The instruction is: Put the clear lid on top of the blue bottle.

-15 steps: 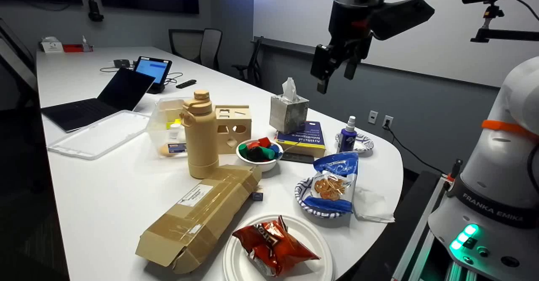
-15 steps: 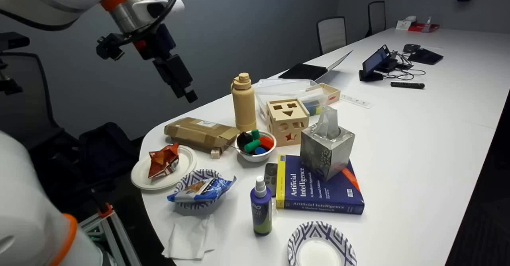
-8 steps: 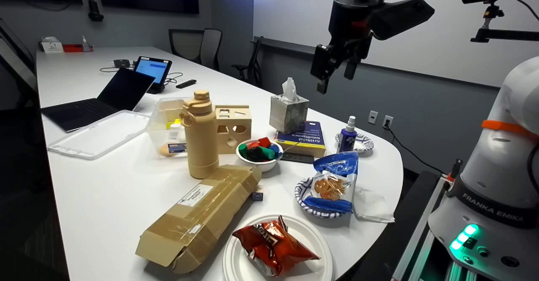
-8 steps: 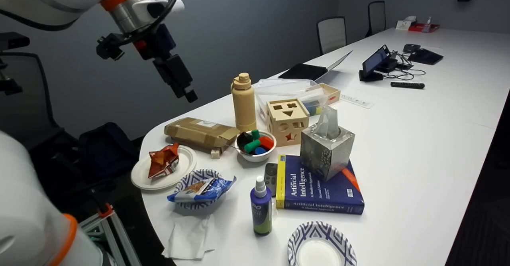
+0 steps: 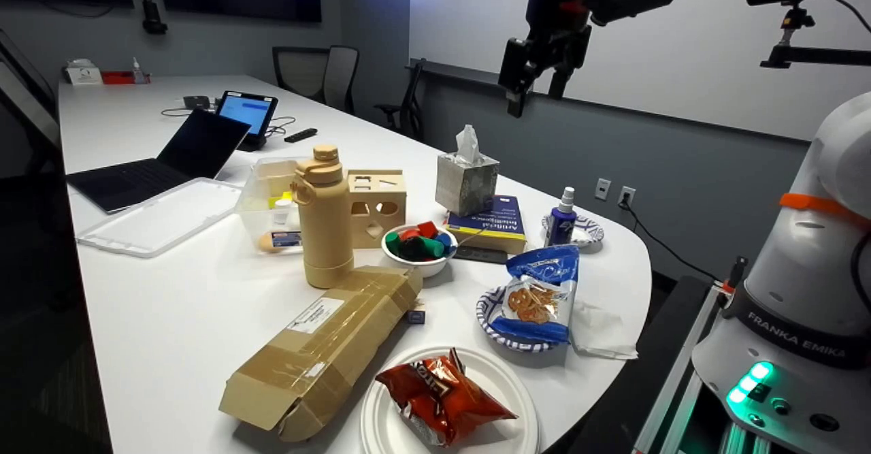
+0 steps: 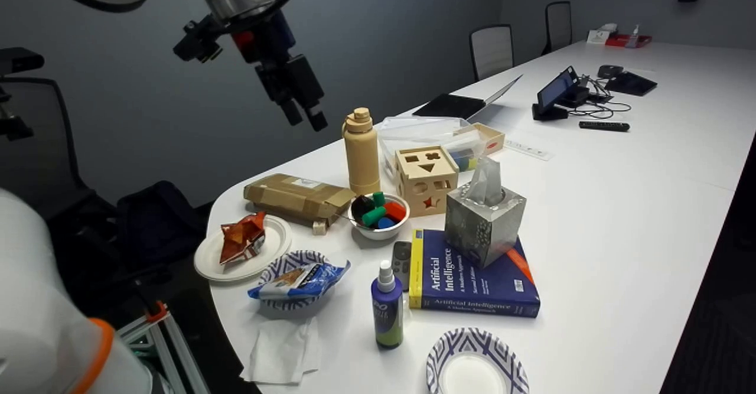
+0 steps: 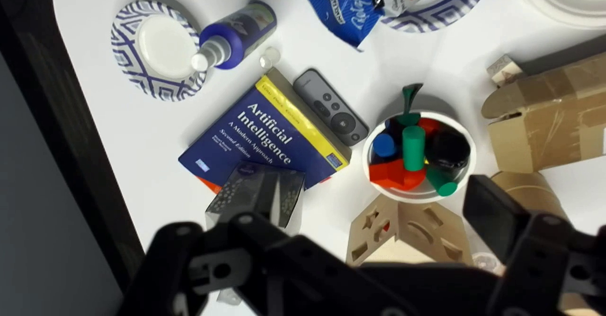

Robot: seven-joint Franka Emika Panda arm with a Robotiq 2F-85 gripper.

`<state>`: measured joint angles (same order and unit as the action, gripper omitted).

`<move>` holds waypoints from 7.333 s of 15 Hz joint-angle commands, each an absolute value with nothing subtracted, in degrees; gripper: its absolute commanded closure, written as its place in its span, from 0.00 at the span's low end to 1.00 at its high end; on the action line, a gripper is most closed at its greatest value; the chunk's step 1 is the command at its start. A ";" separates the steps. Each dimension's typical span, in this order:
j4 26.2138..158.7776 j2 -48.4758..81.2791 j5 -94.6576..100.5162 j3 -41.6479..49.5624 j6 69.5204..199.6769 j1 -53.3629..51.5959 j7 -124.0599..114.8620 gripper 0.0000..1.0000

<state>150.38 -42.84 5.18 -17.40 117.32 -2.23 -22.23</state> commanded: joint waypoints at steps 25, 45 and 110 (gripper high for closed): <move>137.75 6.87 -4.97 5.85 137.98 5.70 2.43 0.00; 137.15 19.68 -16.57 2.69 137.47 10.00 10.00 0.00; 147.36 -17.32 -15.49 9.14 115.99 14.39 -20.30 0.94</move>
